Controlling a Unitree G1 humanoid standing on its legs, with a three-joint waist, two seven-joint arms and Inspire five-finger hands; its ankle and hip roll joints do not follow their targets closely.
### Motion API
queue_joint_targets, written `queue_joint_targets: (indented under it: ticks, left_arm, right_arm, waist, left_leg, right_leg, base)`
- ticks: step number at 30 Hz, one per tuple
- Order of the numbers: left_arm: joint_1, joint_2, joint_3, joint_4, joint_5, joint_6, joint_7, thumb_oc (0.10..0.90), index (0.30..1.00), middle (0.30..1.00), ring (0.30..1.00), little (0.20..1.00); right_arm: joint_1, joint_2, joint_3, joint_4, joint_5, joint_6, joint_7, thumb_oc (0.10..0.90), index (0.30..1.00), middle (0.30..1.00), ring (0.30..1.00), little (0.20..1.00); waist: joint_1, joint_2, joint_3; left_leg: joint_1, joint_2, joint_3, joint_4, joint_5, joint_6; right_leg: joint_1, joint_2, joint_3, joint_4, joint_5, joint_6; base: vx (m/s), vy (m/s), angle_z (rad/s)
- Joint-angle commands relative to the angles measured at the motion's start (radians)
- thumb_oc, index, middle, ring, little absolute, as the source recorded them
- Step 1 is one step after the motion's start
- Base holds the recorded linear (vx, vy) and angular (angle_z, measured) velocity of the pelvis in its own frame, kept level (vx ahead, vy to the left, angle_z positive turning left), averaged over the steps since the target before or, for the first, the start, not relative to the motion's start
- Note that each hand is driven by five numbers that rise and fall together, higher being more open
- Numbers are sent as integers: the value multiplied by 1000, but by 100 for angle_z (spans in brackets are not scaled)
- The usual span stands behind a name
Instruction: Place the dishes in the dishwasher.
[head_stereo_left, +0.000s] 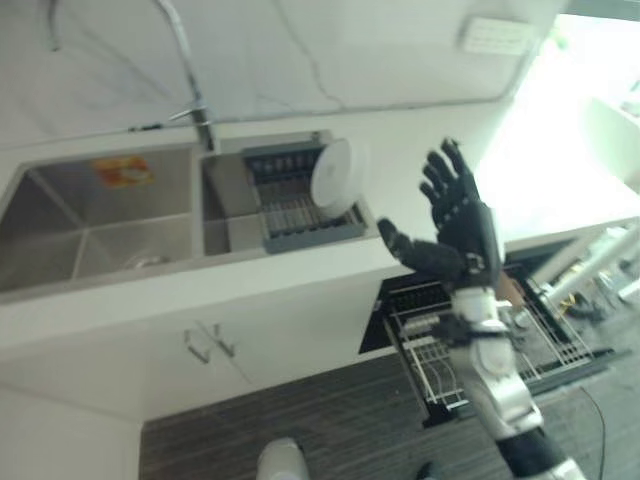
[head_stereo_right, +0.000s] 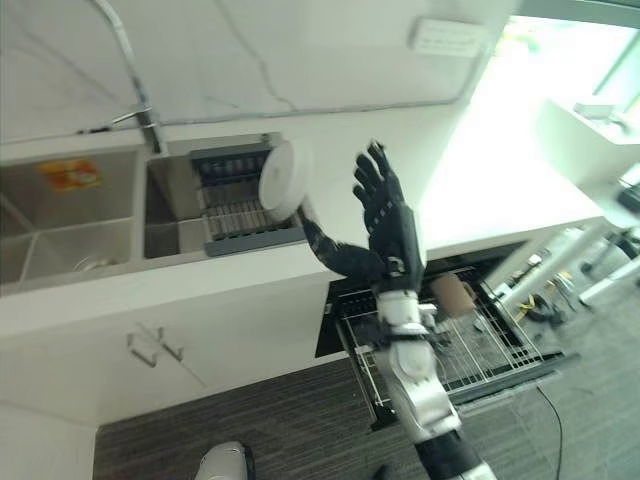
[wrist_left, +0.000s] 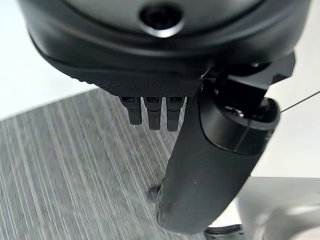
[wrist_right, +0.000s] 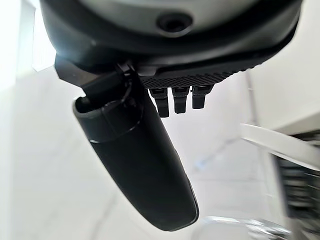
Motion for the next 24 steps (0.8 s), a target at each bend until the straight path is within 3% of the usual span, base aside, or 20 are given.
queue_joint_targets:
  ticks: [1, 5, 10, 14, 18, 19, 24]
  left_arm:
    - [-55, 23, -17, -1, -44, 4, 51, 800, 900, 900, 900, 900]
    - [-61, 19, -28, 5, 16, -10, 32, 800, 900, 900, 900, 900]
    - [-30, 13, -54, -6, 56, -34, 23, 800, 900, 900, 900, 900]
    - [-30, 24, -73, -31, 73, -37, 35, 800, 900, 900, 900, 900]
    - [-62, 43, -77, -50, 65, -33, 31, 800, 900, 900, 900, 900]
    - [-83, 49, -86, -61, 59, -33, 24, 800, 900, 900, 900, 900]
    - [-116, 59, -119, -96, 30, -52, 22, 800, 900, 900, 900, 900]
  right_arm:
    - [-118, -68, -70, -61, 54, -81, 10, 800, 900, 900, 900, 900]
    - [-136, -45, -63, -49, 71, -19, 1, 800, 900, 900, 900, 900]
    - [-175, -47, -99, 17, 44, -21, -58, 800, 900, 900, 900, 900]
    - [-226, -59, -131, 52, 116, 2, -59, 800, 900, 900, 900, 900]
    - [-286, -57, -136, 79, 191, 26, -56, 800, 900, 900, 900, 900]
    - [-325, -53, -146, 109, 262, 37, -41, 800, 900, 900, 900, 900]
    - [-452, -95, -174, 203, 268, 58, -23, 800, 900, 900, 900, 900]
  waist:
    - [36, 37, 7]
    - [38, 44, 3]
    - [60, 47, 6]
    - [70, 53, 25]
    - [74, 61, 56]
    - [80, 69, 79]
    - [105, 92, 141]
  left_leg:
    - [111, -39, -31, -201, 11, 8]
    - [97, -19, -21, -201, 21, -2]
    - [90, -18, -30, -201, 28, -10]
    - [73, -28, -47, -201, 32, -6]
    - [50, -38, -65, -201, 40, -4]
    - [32, -43, -73, -201, 49, -3]
    - [-11, -57, -96, -201, 70, -1]
  right_leg:
    - [31, -19, -11, 168, -271, 96]
    - [39, -11, -27, 168, -301, 96]
    - [52, -24, -56, 168, -302, 99]
    - [48, -31, -66, 168, -293, 100]
    - [33, -37, -61, 168, -283, 101]
    - [26, -39, -61, 168, -279, 100]
    - [6, -45, -60, 168, -270, 96]
  base:
    - [18, -4, 16]
    - [43, 37, 10]
    - [98, 50, 9]
    - [52, 54, 23]
    - [-20, 52, 9]
    - [-97, 72, 7]
    - [-66, 67, 11]
